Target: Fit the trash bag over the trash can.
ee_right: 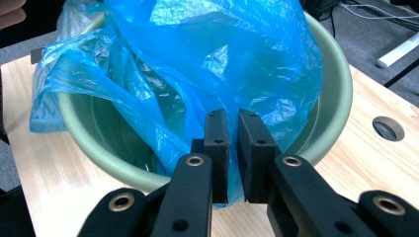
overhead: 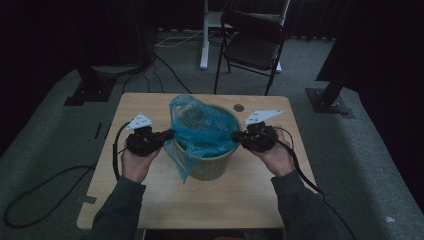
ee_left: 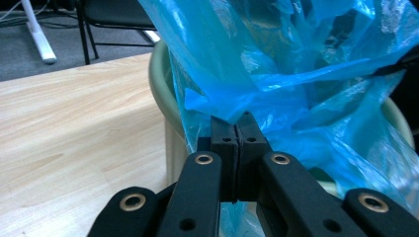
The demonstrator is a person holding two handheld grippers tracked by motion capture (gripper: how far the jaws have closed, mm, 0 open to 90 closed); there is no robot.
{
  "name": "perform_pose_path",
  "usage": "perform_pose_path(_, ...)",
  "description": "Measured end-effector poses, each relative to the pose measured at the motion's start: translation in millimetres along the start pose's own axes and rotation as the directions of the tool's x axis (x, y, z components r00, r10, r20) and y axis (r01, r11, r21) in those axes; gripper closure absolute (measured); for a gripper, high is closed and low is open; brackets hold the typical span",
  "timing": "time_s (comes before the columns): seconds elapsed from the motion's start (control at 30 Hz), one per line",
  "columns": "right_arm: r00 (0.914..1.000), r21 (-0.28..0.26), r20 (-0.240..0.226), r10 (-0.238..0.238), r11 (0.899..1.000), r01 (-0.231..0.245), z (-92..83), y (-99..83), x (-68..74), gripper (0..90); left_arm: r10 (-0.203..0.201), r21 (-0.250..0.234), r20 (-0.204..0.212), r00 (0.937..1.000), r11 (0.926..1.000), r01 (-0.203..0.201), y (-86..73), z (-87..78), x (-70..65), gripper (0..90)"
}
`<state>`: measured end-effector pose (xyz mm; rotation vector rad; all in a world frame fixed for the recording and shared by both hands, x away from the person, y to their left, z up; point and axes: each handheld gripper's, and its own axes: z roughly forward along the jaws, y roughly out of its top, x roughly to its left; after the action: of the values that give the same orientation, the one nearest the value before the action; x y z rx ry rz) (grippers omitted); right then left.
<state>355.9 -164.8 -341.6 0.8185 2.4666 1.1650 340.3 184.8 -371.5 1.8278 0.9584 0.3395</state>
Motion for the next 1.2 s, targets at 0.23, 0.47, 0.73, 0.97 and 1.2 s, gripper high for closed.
perform_pose_path(0.23, 0.9997, -0.001, -0.007, 0.024, 1.0, -0.024, -4.8, -9.5, -3.8, 83.6, -0.024, -0.007, 0.019, 0.9995, 0.9997, 0.024, -12.0, -6.6, -5.2, 89.3)
perform_pose_path(0.47, 0.9991, -0.005, -0.008, 0.042, 0.999, -0.042, -11.2, -15.7, -7.9, 83.9, -0.038, 0.006, 0.015, 0.9992, 0.9993, 0.038, -18.8, -10.5, -3.3, 89.3)
perform_pose_path(0.73, 0.9977, 0.007, -0.016, 0.066, 0.998, -0.066, -12.7, -23.4, -10.6, 84.0, -0.07, 0.025, 0.028, 0.9971, 0.9973, 0.069, -29.5, -12.0, -0.8, 89.3)
perform_pose_path(0.97, 0.9942, 0.016, -0.016, 0.107, 0.994, -0.106, -7.2, -28.2, -20.2, 84.2, -0.078, 0.038, 0.024, 0.9966, 0.9963, 0.077, -31.9, -7.8, 1.5, 89.3)
perform_pose_path(1.2, 0.9888, 0.021, -0.047, 0.141, 0.99, -0.141, -2.3, -28.9, -25.8, 85.9, -0.078, 0.039, 0.015, 0.9968, 0.9963, 0.077, -28.3, 0.2, 3.0, 89.2)
